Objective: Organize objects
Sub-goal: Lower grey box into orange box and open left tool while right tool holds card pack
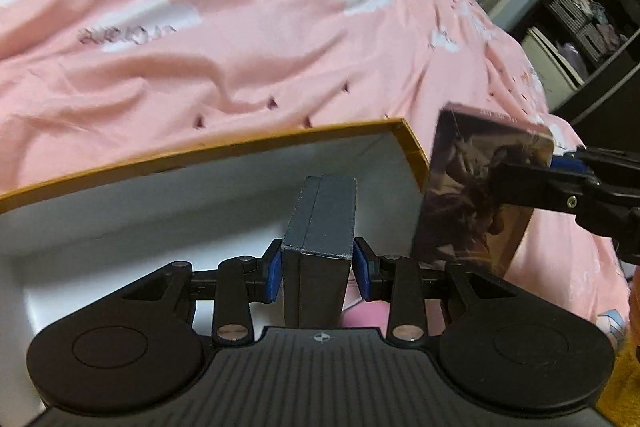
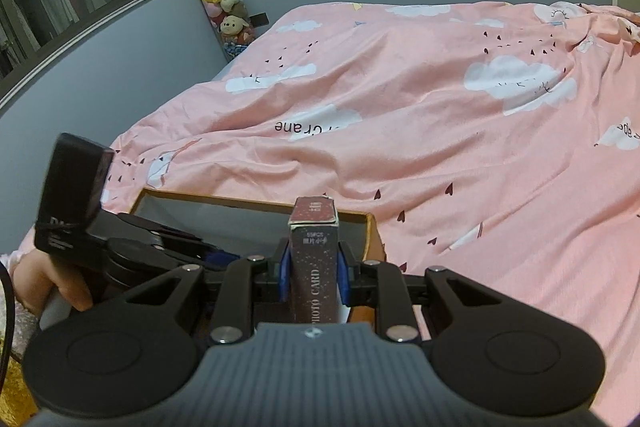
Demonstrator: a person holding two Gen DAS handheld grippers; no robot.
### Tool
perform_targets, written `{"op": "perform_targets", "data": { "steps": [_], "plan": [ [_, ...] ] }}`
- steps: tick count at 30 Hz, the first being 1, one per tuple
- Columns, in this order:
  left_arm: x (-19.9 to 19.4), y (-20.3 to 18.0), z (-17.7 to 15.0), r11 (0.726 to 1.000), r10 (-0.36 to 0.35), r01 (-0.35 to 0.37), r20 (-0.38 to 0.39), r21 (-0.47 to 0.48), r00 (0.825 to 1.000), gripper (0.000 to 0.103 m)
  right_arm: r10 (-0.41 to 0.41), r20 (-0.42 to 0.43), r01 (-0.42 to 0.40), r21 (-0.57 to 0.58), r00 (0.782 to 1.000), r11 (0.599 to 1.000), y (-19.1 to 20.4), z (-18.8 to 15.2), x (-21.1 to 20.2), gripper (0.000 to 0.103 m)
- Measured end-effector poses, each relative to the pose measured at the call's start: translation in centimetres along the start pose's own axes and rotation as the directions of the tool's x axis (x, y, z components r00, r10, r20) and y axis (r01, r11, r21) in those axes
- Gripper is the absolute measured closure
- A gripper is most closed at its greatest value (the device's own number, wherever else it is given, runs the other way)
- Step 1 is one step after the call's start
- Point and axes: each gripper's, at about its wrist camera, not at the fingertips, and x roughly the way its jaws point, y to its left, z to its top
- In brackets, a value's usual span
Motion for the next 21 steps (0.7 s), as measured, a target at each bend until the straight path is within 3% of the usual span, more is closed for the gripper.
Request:
{"op": "perform_targets", "data": {
  "steps": [4, 9, 17, 19, 21],
  "plan": [
    [1.4, 0.9, 0.5, 0.999, -0.031, 0.030, -0.028, -0.029, 0.999, 0.063, -0.015, -0.003, 0.015, -0.006, 1.000, 1.000, -0.4, 0.2, 0.9, 0.079],
    [1.9, 1.8, 1.3, 0.995, -0.046, 0.045, -0.007, -0.089, 0.999, 0.062, -0.009, -0.006, 0.009, -0.006, 1.000, 1.000, -0.7, 0.3, 1.4, 0.079],
    [3.0, 1.5, 1.1, 0.992, 0.110, -0.110, 0.003, -0.066, 0.994, 0.039, -0.017, 0.000, 0.017, -0.030, 1.000, 0.999, -0.3, 0.2, 1.7, 0.079],
    [3.3, 1.5, 0.9, 0.988, 0.141, -0.141, 0.002, -0.058, 0.990, 0.028, -0.017, 0.000, 0.017, -0.030, 1.000, 0.999, -0.3, 0.2, 1.7, 0.079],
    [3.5, 1.4, 0.7, 0.980, 0.194, -0.194, 0.002, -0.053, 0.981, 0.024, -0.017, 0.000, 0.017, -0.030, 1.000, 0.999, -0.2, 0.2, 1.6, 0.079]
  ]
}}
